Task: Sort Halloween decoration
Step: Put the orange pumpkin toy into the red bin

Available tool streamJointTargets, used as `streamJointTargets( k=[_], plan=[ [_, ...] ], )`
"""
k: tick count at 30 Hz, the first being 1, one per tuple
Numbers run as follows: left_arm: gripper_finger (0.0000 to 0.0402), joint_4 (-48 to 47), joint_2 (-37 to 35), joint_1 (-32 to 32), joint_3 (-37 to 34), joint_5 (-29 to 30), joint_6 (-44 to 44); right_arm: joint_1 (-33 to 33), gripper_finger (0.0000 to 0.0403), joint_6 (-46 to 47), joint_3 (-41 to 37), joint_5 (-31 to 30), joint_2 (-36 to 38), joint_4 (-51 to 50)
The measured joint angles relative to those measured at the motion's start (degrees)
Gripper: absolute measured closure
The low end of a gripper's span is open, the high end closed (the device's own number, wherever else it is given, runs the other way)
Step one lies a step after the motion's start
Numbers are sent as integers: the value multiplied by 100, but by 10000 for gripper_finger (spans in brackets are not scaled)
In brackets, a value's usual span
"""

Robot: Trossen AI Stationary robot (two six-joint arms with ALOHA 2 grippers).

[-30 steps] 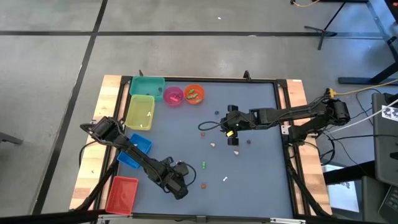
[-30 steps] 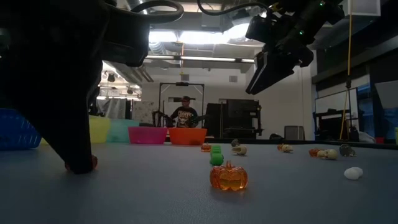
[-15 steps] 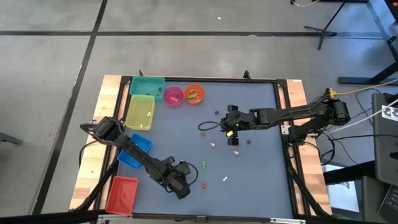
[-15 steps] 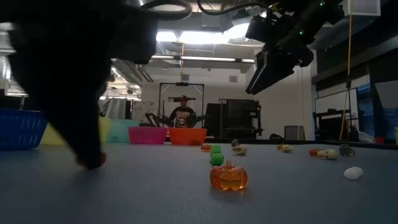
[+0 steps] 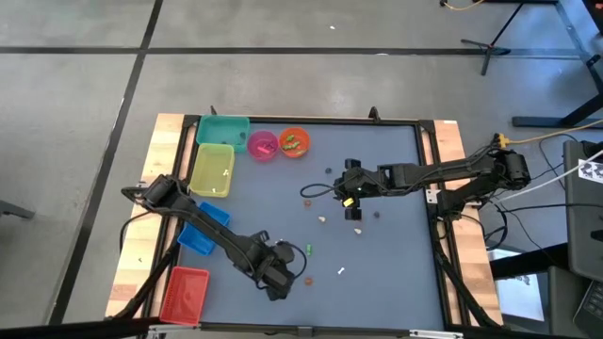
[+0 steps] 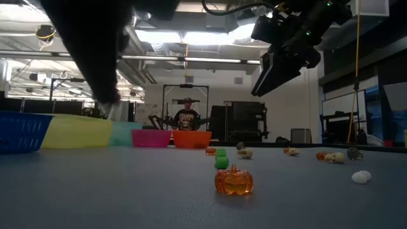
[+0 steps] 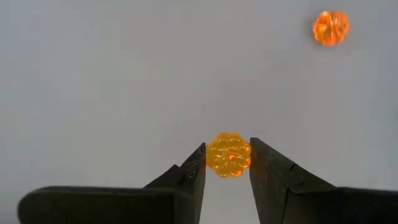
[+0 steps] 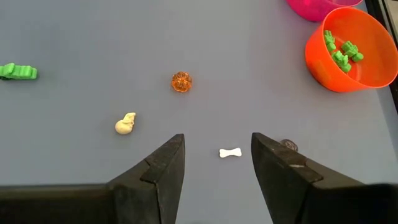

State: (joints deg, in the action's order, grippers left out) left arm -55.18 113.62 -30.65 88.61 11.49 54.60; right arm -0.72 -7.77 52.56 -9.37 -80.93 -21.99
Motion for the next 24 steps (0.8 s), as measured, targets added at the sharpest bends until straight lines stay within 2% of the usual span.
streamJointTargets(
  k=[7,15,24],
  plan=[
    [319,-1506,-11,-60,813,-330,-118,0,219,0,0,0,0,0],
    [319,-2984,-11,-242,1031,-1143,76,-1,219,0,0,0,0,0],
    [319,-3486,-13,-824,1033,-1638,714,1,219,0,1,0,0,0]
  ],
)
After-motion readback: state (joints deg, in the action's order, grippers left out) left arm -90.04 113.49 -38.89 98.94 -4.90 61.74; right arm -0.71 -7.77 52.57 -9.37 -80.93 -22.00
